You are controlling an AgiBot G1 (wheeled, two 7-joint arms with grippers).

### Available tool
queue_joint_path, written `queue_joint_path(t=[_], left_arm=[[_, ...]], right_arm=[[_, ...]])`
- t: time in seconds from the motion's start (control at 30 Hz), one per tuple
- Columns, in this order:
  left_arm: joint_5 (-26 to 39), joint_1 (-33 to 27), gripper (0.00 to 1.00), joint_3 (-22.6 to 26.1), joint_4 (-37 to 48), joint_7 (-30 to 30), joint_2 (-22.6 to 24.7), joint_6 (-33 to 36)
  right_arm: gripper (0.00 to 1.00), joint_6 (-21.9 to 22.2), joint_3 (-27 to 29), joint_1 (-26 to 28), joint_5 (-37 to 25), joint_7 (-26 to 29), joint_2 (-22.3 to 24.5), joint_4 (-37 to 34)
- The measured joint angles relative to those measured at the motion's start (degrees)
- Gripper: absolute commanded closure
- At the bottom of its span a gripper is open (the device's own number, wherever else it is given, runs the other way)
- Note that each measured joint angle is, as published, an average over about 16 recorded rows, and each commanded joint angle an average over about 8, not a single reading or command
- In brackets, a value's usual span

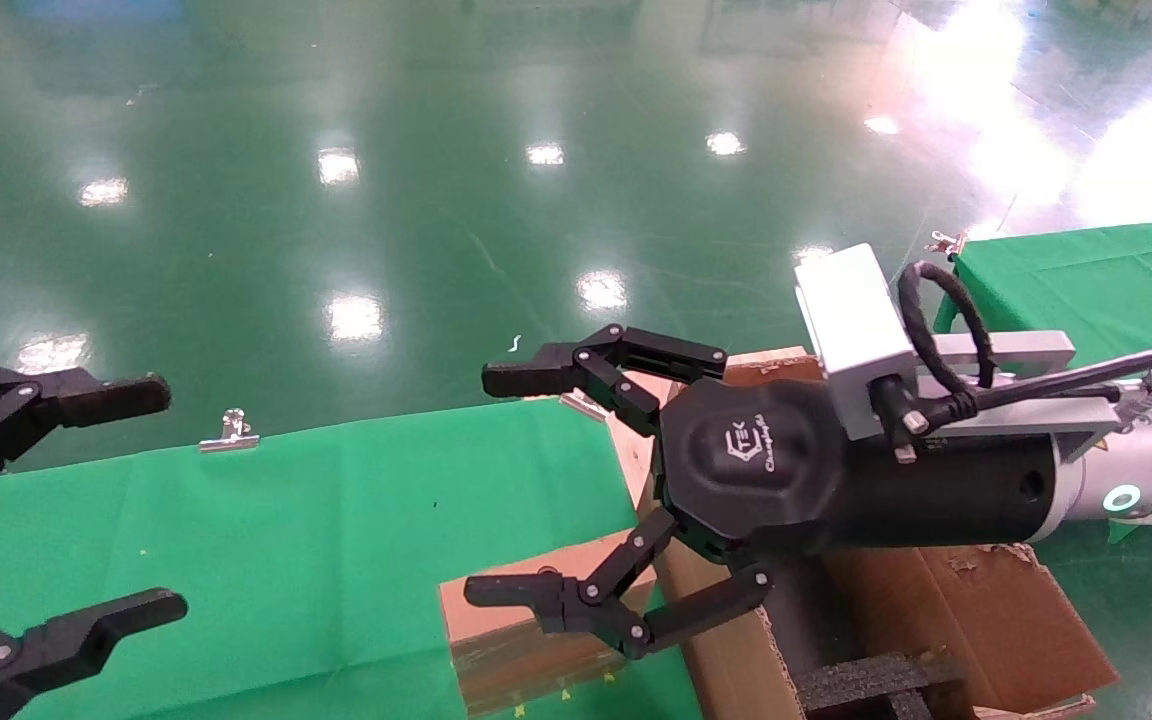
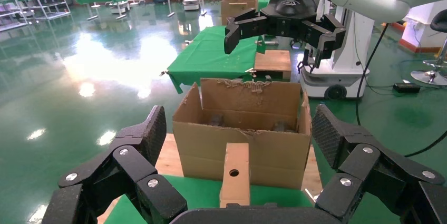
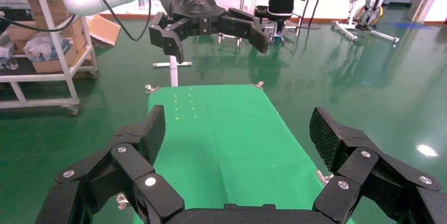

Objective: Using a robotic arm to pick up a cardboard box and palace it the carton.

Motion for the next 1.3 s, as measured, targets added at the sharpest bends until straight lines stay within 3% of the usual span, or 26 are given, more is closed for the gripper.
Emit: queue_joint_path(t=[0.4, 0.43, 0.67, 0.7, 1.3], left_arm=[[0.0, 0.0, 0.0, 0.0, 0.0, 0.0, 0.0, 0.0], [0.0, 0.0, 0.07, 0.0, 0.0, 0.0, 0.0, 0.0], [0.0, 0.0, 0.92, 0.0, 0.0, 0.0, 0.0, 0.0], [0.0, 0.0, 0.99, 0.0, 0.0, 0.0, 0.0, 0.0], [0.0, 0.0, 1.0, 0.0, 0.0, 0.0, 0.0, 0.0]], right_arm=[[0.0, 0.0, 0.0, 0.0, 0.0, 0.0, 0.0, 0.0], [0.0, 0.0, 0.0, 0.0, 0.0, 0.0, 0.0, 0.0], [0.0, 0.0, 0.0, 0.0, 0.0, 0.0, 0.0, 0.0], [0.0, 0.0, 0.0, 0.0, 0.0, 0.0, 0.0, 0.0], [0.0, -0.2, -0.2, 0.0, -0.2, 0.0, -0.1, -0.2]])
